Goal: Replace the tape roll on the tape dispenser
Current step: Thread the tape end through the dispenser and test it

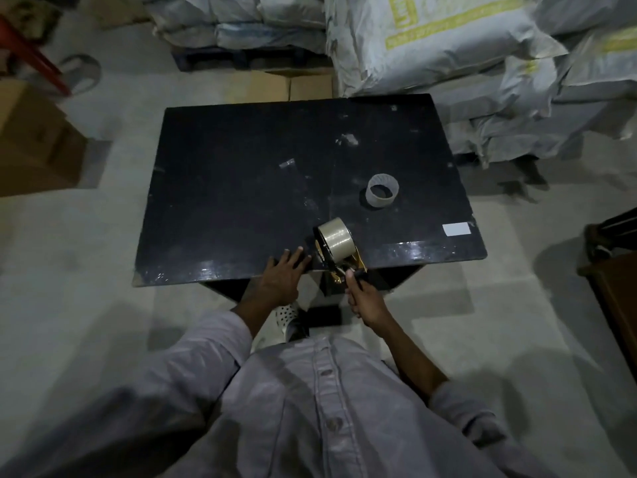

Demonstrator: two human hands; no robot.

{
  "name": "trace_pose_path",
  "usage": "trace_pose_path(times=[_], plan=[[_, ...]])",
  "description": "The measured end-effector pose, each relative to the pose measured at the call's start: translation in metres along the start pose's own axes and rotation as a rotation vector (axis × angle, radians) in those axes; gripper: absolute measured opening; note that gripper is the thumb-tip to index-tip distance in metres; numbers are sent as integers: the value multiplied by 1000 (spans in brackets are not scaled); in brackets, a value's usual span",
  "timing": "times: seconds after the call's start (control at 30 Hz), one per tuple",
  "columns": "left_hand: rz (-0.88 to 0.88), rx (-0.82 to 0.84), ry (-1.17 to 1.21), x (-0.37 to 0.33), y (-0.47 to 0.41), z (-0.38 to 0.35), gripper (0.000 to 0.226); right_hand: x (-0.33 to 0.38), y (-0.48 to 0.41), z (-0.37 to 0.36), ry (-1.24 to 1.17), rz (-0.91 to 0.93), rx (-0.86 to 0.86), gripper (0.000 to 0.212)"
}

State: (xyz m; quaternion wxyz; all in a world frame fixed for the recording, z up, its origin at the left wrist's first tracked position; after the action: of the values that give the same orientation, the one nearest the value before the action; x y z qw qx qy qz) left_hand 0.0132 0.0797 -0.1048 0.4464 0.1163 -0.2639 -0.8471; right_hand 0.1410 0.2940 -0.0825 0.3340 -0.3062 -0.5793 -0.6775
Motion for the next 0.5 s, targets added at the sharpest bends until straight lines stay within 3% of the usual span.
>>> trace_pose_path(times=[0.3, 0.5], plan=[[102, -78, 175, -32, 36, -34, 124, -66, 65, 25, -25, 38, -81, 62], [133, -76, 402, -74, 51, -61, 116, -72, 78, 29, -107, 44, -107, 85]])
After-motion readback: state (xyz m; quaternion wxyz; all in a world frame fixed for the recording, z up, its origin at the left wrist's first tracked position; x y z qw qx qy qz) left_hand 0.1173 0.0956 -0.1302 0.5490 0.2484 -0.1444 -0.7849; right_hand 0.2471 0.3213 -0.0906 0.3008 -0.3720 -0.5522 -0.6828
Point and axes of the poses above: each hand's wrist, its own y-axis away from the middle knuckle, its own z-axis out of the back of the hand, x = y × z, the point moved 8 cm from there along -y, towards the middle knuckle, and after that the axes turned 5 degrees about x, right-handed, at the moved point
